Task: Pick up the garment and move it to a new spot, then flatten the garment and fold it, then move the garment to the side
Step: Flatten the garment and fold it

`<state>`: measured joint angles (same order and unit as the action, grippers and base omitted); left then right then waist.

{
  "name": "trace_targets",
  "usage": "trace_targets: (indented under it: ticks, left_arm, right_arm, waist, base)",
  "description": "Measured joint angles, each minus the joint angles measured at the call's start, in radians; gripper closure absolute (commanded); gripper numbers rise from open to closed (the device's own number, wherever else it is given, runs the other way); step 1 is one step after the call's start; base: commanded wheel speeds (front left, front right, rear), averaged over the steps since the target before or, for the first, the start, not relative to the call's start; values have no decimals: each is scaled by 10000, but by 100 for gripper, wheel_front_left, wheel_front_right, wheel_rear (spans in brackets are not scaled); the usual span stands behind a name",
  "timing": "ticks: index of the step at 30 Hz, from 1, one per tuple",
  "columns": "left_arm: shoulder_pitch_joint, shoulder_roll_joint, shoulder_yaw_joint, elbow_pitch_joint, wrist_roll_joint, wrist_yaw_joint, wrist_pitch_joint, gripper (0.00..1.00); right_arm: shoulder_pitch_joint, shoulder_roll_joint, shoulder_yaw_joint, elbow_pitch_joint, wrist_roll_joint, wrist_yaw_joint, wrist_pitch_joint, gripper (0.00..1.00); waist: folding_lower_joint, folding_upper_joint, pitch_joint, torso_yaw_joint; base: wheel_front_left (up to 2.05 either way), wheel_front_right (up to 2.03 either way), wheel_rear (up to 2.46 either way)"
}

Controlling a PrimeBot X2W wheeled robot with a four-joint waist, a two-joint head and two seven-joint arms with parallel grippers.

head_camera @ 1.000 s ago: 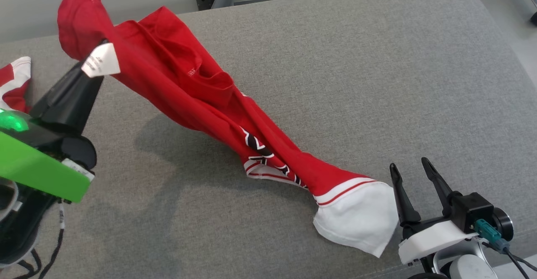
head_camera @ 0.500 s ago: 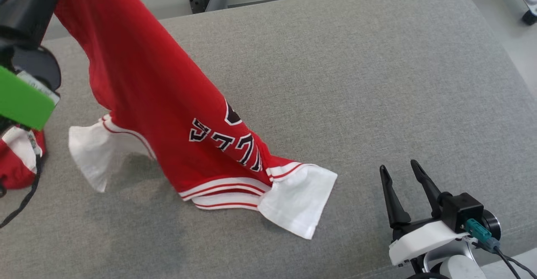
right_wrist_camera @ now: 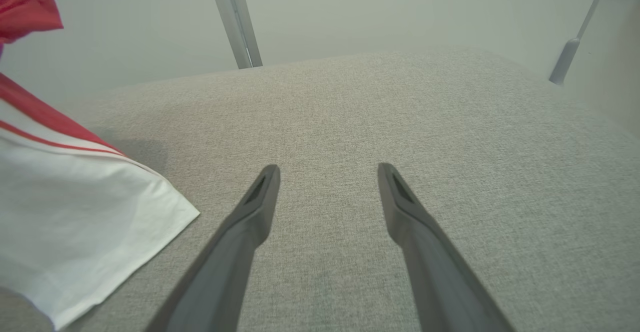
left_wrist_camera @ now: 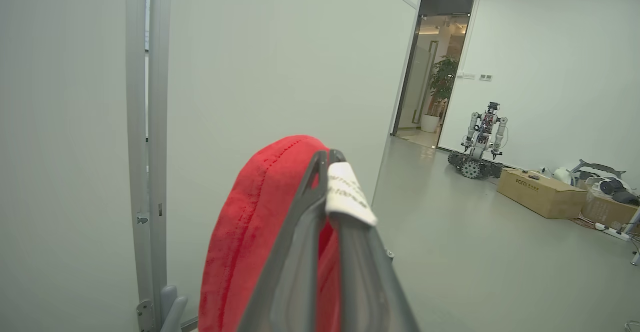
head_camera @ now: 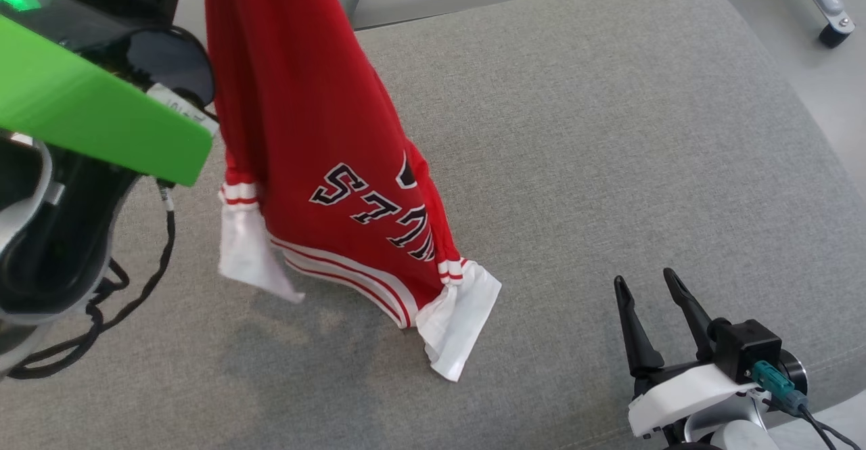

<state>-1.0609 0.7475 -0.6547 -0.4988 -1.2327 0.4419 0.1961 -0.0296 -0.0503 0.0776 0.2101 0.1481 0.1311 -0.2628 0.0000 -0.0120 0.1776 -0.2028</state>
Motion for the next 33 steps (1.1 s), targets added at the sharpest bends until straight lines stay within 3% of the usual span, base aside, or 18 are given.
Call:
trace_targets:
  ticks: [7,14,19,20,21,22,23,27,29,31,33]
  left_arm:
    - [180,-734,-295,385,477,671,-644,100]
    - [2378,-460,203,2915,96,949,-1797,100]
    - [4386,-205,803,6096,-650,-96,-2897,100]
    - [4797,-387,805,6727,-821,-715,-3177,83]
    - [4937,-497,750,7010,-878,-907,-3214,69]
    - [5064,-591,631,7204,-872,-1104,-3223,27]
    - [5179,-686,531,7325,-849,-1248,-3304,0]
    - [5598,-744,174,7350,-491,-1425,-3730,0]
    - [6049,-497,-313,6796,324,-1003,-3979,0]
    - [6322,115,-909,6209,1383,-261,-3994,0]
    - [6646,464,-1131,5315,1743,485,-3881,0]
  right_arm:
    - [11,0,61,-48,98,0,0,0]
    - [-240,10,230,-44,96,0,0,0]
    - [-352,8,247,44,-42,-2,-2,0]
    - [-388,8,247,36,-102,0,0,0]
    - [-395,17,251,36,-115,0,0,0]
    - [-391,12,244,50,-128,-2,0,0]
    - [-392,4,242,50,-148,-2,0,0]
    - [-390,4,322,75,-199,0,0,0]
    - [-340,-42,309,84,-203,0,-2,0]
    - [-272,-94,293,84,-217,0,0,0]
    - [-178,-148,247,61,-238,0,0,0]
  waist:
    - [0,0,96,92]
    - [0,0,414,61]
    - [0,0,662,-61]
    - [0,0,746,-103]
    - [0,0,782,-119]
    - [0,0,812,-129]
    - [0,0,830,-135]
    - [0,0,804,-161]
    - [0,0,691,-176]
    - [0,0,600,-190]
    - [0,0,522,-207]
  base:
    - [0,0,0]
    - [0,0,0]
    - [0,0,0]
    - [0,0,0]
    - [0,0,0]
    - [0,0,0]
    - [0,0,0]
    - [0,0,0]
    - [0,0,0]
    - [0,0,0]
    - [0,0,0]
